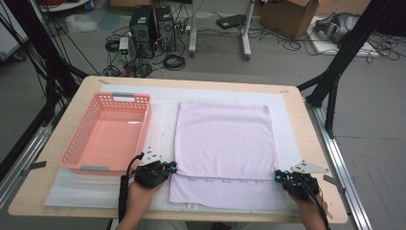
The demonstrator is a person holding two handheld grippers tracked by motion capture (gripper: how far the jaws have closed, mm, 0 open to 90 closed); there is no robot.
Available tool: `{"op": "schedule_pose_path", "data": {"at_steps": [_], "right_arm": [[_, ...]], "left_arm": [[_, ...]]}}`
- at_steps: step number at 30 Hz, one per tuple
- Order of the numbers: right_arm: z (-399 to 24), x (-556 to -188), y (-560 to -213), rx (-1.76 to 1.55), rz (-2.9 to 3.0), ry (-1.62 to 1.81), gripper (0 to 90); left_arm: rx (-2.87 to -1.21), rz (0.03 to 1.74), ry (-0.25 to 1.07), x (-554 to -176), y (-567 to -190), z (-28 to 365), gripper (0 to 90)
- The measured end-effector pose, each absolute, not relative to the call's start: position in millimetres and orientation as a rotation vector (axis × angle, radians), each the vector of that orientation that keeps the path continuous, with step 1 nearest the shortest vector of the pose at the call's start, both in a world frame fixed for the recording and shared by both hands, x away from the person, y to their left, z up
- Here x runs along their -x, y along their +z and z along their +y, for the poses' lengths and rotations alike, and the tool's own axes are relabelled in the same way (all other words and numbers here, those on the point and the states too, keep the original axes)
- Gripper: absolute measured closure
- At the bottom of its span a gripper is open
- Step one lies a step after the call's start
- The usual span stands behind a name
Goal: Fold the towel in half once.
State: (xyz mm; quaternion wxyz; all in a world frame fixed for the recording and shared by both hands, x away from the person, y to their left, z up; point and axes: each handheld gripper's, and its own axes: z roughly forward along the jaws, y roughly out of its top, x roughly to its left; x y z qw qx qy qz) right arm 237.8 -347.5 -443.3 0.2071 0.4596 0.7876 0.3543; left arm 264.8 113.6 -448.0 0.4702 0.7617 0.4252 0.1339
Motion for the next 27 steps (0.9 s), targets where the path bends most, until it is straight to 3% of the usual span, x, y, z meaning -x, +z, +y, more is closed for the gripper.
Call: {"op": "schedule_pose_path", "data": {"at_steps": [7, 11, 18, 22, 27], "right_arm": [[-349.4, -237.4, -441.8, -1.281, 2.186, 1.008, 85.4], [-349.5, -238.5, -442.6, -1.283, 2.188, 1.009, 85.3], [-349.3, -238.5, -442.3, -1.282, 2.188, 1.014, 85.2], [-349.5, -238.7, -443.1, -1.281, 2.192, 1.018, 85.0], [-349.6, -239.0, -442.9, -1.284, 2.191, 1.019, 84.9]], "left_arm": [[-1.843, 1.024, 0.318, -264.5, -443.6, 114.6, 83.2], [-1.838, 1.057, 0.284, -268.1, -443.9, 114.0, 69.7], [-1.891, 1.101, 0.307, -270.4, -449.0, 110.1, 72.4], [-1.896, 1.123, 0.364, -268.3, -447.4, 109.3, 64.9], [-1.919, 1.106, 0.323, -268.4, -450.4, 108.4, 76.0]]}}
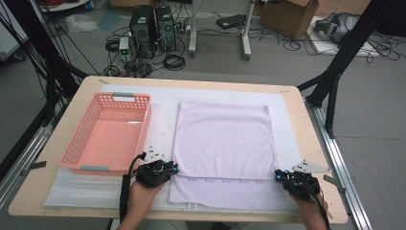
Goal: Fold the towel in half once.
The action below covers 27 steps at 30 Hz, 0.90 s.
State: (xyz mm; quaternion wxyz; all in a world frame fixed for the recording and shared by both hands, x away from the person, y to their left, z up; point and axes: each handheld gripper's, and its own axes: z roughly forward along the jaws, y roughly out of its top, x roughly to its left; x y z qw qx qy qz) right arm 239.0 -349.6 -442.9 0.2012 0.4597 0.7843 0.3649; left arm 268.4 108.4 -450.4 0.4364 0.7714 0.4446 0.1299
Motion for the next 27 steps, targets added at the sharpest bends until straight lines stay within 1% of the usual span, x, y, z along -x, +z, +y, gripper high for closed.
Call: {"op": "schedule_pose_path", "data": {"at_steps": [3, 5, 15, 17, 19, 20, 22, 27], "right_arm": [[-349.8, -239.0, -442.8, -1.282, 2.191, 1.019, 84.8], [-350.1, -238.9, -442.8, -1.286, 2.190, 1.022, 84.8], [-350.2, -238.6, -441.5, -1.279, 2.180, 1.035, 84.6], [-350.5, -238.9, -441.9, -1.281, 2.185, 1.031, 84.6], [-350.6, -238.9, -442.2, -1.286, 2.185, 1.032, 84.6], [-350.6, -239.0, -442.3, -1.286, 2.185, 1.032, 84.6], [-350.4, -239.0, -442.2, -1.289, 2.184, 1.033, 84.6], [-350.5, -239.3, -442.6, -1.287, 2.190, 1.029, 84.5]], "left_arm": [[-1.915, 1.099, 0.315, -268.5, -450.0, 108.9, 83.5], [-1.902, 1.096, 0.313, -268.3, -449.4, 109.6, 85.6], [-1.858, 1.052, 0.334, -266.1, -444.5, 112.6, 85.4], [-1.865, 1.056, 0.325, -267.0, -445.2, 112.5, 83.5], [-1.872, 1.069, 0.315, -267.8, -446.4, 112.2, 78.4], [-1.874, 1.068, 0.313, -267.8, -446.8, 112.0, 78.4], [-1.875, 1.064, 0.315, -267.7, -446.5, 111.5, 79.1], [-1.870, 1.061, 0.329, -267.1, -445.4, 111.9, 86.2]]}}
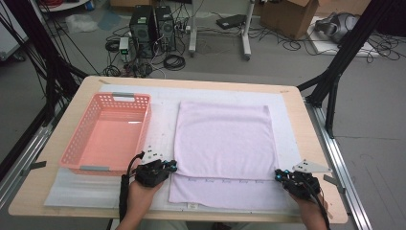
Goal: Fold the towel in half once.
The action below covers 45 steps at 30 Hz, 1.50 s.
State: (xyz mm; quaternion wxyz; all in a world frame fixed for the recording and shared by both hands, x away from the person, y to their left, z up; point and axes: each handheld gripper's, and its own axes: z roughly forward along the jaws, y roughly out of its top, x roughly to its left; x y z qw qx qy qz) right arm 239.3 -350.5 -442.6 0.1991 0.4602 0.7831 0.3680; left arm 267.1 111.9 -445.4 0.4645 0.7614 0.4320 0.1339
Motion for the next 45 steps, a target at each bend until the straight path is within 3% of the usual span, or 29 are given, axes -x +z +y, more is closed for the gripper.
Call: {"op": "schedule_pose_path", "data": {"at_steps": [20, 45], "right_arm": [[-359.3, -223.4, -436.6, -1.315, 2.158, 1.134, 86.0], [-370.3, -141.8, -431.3, -1.302, 2.182, 1.183, 86.2]], "left_arm": [[-1.727, 1.131, 0.167, -249.3, -445.2, 129.4, 87.7], [-1.679, 1.165, 0.144, -168.3, -446.5, 132.6, 87.7]]}}
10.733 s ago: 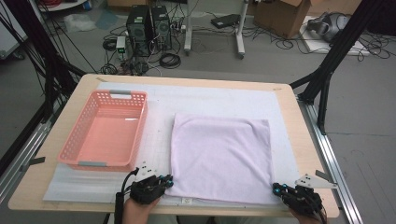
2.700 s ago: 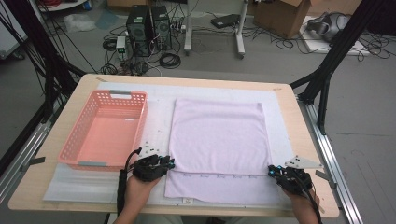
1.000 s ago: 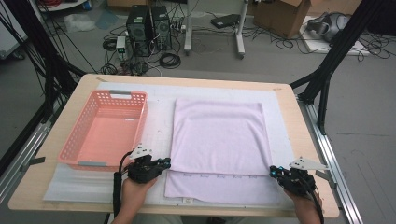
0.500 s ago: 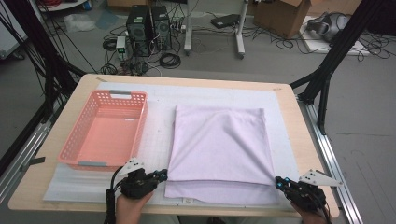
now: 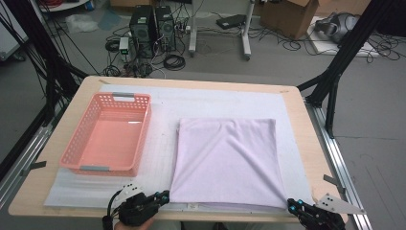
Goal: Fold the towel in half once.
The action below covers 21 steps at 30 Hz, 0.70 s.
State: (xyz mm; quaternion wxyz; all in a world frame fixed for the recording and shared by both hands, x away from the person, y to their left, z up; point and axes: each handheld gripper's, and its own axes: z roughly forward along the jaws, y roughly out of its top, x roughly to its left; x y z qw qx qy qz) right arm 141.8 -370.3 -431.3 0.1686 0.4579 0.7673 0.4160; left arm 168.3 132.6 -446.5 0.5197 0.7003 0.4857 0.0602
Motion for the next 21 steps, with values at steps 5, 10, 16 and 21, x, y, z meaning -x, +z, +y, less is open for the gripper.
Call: {"op": "schedule_pose_path", "data": {"at_steps": [5, 10, 16, 21], "right_arm": [[-370.1, -138.3, -433.3, -1.310, 2.201, 1.167, 86.2], [-369.4, -142.3, -438.4, -1.354, 2.249, 1.119, 77.0], [-374.3, -147.8, -434.6, -1.392, 2.131, 1.199, 64.3], [-373.0, -155.4, -434.3, -1.391, 2.102, 1.205, 62.7]], "left_arm": [[-1.694, 1.174, 0.126, -165.2, -448.4, 133.0, 87.7], [-1.715, 1.189, 0.150, -166.6, -450.2, 135.1, 80.0], [-1.671, 1.192, 0.228, -175.4, -443.7, 141.5, 57.9], [-1.681, 1.190, 0.222, -188.7, -444.4, 137.5, 55.6]]}}
